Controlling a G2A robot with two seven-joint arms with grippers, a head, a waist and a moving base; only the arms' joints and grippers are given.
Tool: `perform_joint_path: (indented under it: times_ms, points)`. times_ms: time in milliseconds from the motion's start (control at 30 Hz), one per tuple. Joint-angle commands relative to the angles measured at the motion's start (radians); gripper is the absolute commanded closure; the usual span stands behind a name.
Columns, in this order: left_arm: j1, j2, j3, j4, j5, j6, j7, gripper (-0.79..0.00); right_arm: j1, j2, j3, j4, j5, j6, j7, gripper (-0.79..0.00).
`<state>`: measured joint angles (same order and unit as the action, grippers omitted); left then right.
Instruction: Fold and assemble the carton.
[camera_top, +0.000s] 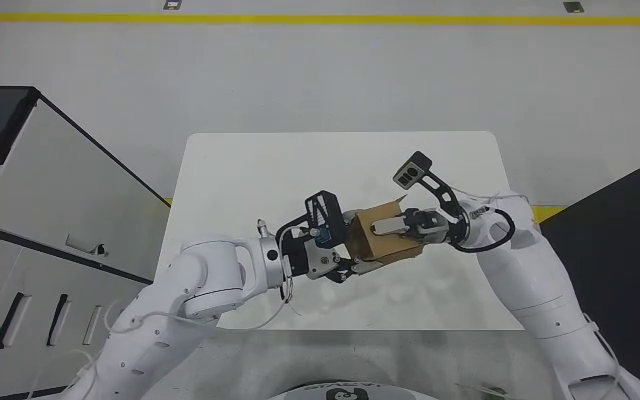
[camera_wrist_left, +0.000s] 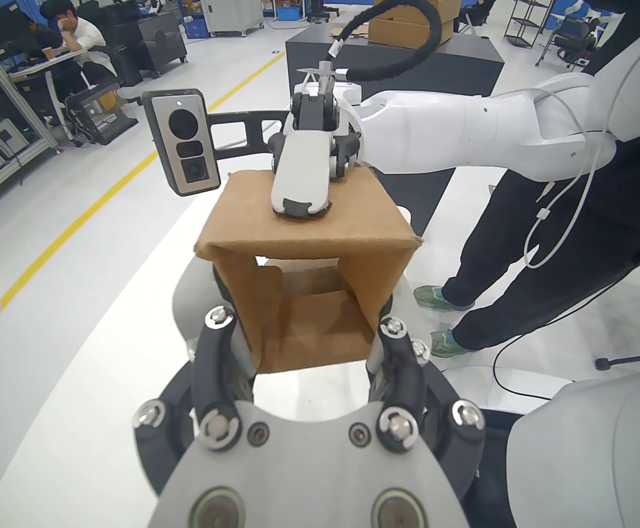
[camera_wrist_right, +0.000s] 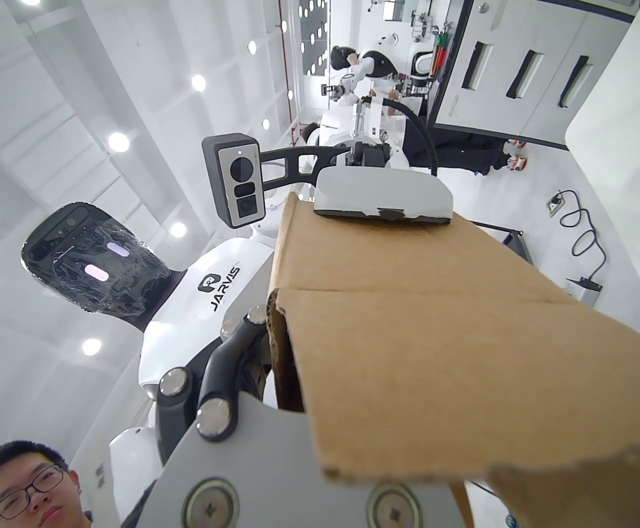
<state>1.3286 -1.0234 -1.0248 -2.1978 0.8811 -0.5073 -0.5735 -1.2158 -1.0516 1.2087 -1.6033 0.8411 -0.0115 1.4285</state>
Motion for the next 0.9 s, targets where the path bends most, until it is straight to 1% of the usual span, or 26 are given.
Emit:
perform_joint_path:
  times_ms: [0,33,167,367,400,433,500,533,600,667,733,867]
  points:
    - [-0.001,0.0,0.0,0.0,0.0,0.0,0.0,-0.413,-0.003,0.001,0.003,0.0,0.001,-0.001,-0.001,0.0]
    - [-0.001,0.0,0.001,0.0,0.0,0.0,-0.001,-0.379,-0.004,0.001,0.005,0.001,0.002,-0.002,-0.003,0.0]
    - [-0.001,-0.001,0.001,-0.001,0.001,0.003,-0.002,-0.326,-0.009,0.002,0.013,0.001,0.011,-0.002,-0.001,0.0]
    - [-0.003,-0.001,0.002,0.0,0.0,0.002,-0.002,-0.215,-0.013,0.003,0.02,0.004,0.024,-0.002,0.005,0.0]
    - [-0.003,-0.001,0.002,0.001,0.001,0.002,-0.003,-0.194,-0.014,0.003,0.021,0.004,0.027,-0.001,0.005,-0.099]
    - [-0.003,-0.001,0.003,0.001,0.0,0.002,-0.004,-0.182,-0.015,0.003,0.023,0.005,0.031,-0.001,0.006,-0.215]
    - [-0.004,-0.002,0.003,0.002,-0.002,0.003,-0.005,-0.166,-0.016,0.004,0.026,0.007,0.035,-0.001,0.011,-0.332]
    - [-0.005,-0.002,0.003,0.002,-0.002,0.003,-0.005,-0.157,-0.017,0.004,0.029,0.008,0.036,-0.002,0.012,-0.351]
    - [-0.005,-0.002,0.001,0.006,-0.007,0.003,-0.003,-0.12,-0.02,0.005,0.035,0.009,0.045,-0.002,0.017,-0.363]
    - [-0.005,-0.002,-0.001,0.008,-0.013,0.001,-0.001,-0.052,-0.023,0.006,0.042,0.01,0.048,-0.002,0.022,-0.363]
    - [-0.006,-0.002,-0.002,0.011,-0.02,-0.002,0.0,-0.006,-0.027,0.008,0.049,0.011,0.053,-0.002,0.025,-0.36]
    - [-0.008,-0.002,-0.004,0.016,-0.042,-0.014,0.008,0.0,-0.036,0.01,0.063,0.01,0.064,-0.002,0.031,-0.351]
